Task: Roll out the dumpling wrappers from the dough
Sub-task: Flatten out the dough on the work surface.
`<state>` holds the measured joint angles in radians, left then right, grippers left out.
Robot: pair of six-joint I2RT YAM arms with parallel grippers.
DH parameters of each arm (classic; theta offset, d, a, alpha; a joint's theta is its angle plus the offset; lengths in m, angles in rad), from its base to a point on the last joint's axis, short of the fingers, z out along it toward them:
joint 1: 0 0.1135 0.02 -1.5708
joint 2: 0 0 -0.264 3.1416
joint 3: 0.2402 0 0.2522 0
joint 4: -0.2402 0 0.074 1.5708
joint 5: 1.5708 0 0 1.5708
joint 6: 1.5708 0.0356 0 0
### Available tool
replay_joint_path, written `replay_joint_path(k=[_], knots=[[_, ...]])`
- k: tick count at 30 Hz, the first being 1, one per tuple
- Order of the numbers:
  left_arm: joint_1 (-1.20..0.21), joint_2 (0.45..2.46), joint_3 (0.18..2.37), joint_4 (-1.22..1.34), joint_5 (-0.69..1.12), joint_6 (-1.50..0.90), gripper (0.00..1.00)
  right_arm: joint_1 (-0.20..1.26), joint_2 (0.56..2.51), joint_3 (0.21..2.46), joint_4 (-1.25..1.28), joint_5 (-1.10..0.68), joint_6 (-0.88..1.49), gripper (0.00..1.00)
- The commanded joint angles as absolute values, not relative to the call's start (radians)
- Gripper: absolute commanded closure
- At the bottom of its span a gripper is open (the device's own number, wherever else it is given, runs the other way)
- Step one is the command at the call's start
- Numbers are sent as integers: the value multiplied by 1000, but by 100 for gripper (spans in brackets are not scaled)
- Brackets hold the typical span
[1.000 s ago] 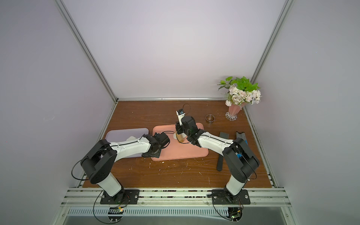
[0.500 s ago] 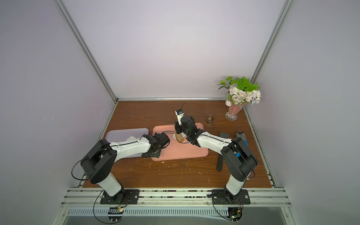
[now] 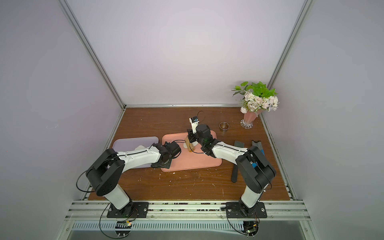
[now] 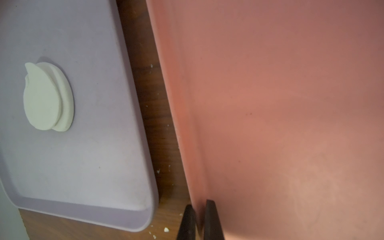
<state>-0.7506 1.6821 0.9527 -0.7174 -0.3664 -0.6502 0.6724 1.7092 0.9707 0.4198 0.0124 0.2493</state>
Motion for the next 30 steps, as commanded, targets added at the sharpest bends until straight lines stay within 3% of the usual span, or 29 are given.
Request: replay_joint_path(k=[1,30], knots=[[-747,1712,944,-701,-335,-630,100,697,1801,895,217,-170,354,100],[-747,1711,939,-700,-336,-631,100,624,1917,839,265,-256,453,100]])
